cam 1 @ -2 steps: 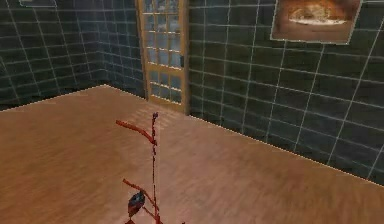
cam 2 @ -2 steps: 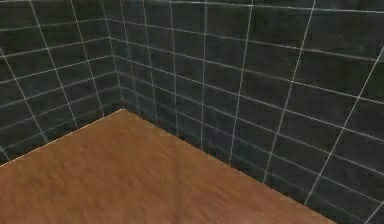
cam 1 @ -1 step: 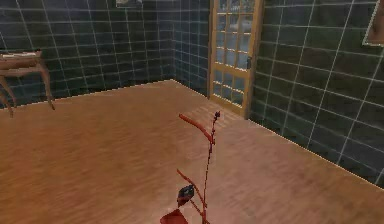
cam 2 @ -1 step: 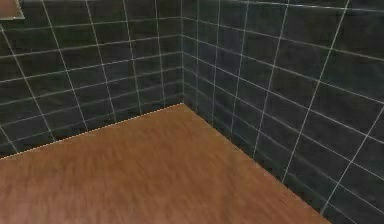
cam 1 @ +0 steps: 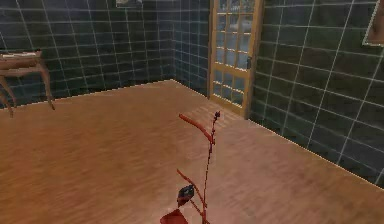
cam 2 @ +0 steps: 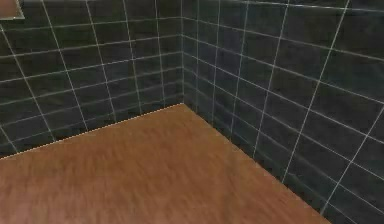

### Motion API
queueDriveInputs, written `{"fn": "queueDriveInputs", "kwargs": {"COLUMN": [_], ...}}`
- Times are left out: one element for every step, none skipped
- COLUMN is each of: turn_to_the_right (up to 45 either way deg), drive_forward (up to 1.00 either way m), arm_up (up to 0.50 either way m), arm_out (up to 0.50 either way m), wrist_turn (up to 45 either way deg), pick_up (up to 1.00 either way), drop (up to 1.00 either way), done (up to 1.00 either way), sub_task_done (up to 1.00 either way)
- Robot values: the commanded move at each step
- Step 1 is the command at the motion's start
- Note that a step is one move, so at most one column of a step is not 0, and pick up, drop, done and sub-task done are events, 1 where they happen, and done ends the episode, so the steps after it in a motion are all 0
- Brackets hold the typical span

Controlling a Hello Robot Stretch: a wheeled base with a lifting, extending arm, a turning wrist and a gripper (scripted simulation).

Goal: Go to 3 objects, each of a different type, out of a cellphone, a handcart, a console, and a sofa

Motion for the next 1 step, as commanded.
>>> {"fn": "queueDriveInputs", "kwargs": {"turn_to_the_right": [-45.0], "drive_forward": [0.0], "arm_up": [0.0], "arm_out": [0.0], "wrist_turn": [0.0], "pick_up": [0.0], "drop": [0.0], "done": [0.0], "sub_task_done": [0.0]}}
